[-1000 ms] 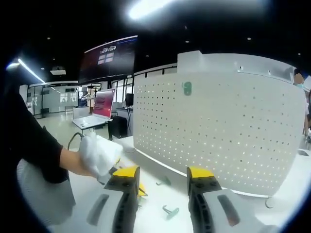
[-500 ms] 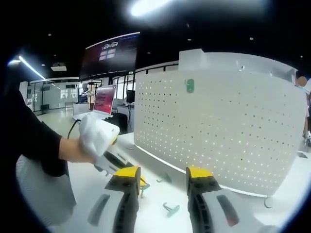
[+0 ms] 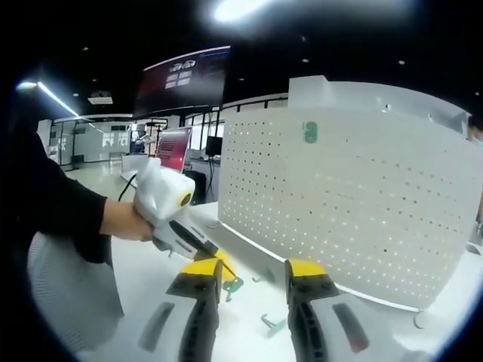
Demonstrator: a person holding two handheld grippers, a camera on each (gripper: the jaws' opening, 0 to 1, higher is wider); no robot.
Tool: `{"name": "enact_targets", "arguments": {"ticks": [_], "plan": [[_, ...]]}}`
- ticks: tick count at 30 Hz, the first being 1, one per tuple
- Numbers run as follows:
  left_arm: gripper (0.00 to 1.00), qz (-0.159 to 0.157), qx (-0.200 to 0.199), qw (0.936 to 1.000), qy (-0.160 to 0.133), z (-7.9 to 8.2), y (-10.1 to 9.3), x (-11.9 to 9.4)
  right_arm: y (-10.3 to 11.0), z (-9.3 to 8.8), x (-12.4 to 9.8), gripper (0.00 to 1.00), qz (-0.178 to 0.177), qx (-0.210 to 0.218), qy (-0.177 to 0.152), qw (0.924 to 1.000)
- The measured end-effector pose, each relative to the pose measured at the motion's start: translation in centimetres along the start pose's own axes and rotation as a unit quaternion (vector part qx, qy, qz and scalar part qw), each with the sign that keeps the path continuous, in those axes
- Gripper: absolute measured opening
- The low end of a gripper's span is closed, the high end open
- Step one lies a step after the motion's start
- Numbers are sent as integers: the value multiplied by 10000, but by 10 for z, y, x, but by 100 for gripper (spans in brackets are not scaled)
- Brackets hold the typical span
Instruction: Insert the hook assembly into the mounting plate slot until the hook locks in place.
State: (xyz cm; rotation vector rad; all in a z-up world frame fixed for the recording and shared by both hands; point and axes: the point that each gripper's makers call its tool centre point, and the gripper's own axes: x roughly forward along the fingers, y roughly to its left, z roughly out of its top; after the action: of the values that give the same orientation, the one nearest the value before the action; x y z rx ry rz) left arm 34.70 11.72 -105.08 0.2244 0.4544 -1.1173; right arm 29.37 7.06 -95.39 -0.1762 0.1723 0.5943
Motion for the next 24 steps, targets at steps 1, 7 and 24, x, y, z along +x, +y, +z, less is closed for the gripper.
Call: {"name": "enact_targets", "arguments": {"ticks": [1,7,24], "plan": [[1,-72,-49,9999,-61,2,-2,-1,1,0,0,31,13,-8,2,10000],[1,-479,-409,9971,-432,12,-7,-7,4,0,0,30,103,-13,3,9999],[1,-1539,-1051,9784,-898,22,-30,-22,34,1,4,28,815,-96,-15,9966]]}}
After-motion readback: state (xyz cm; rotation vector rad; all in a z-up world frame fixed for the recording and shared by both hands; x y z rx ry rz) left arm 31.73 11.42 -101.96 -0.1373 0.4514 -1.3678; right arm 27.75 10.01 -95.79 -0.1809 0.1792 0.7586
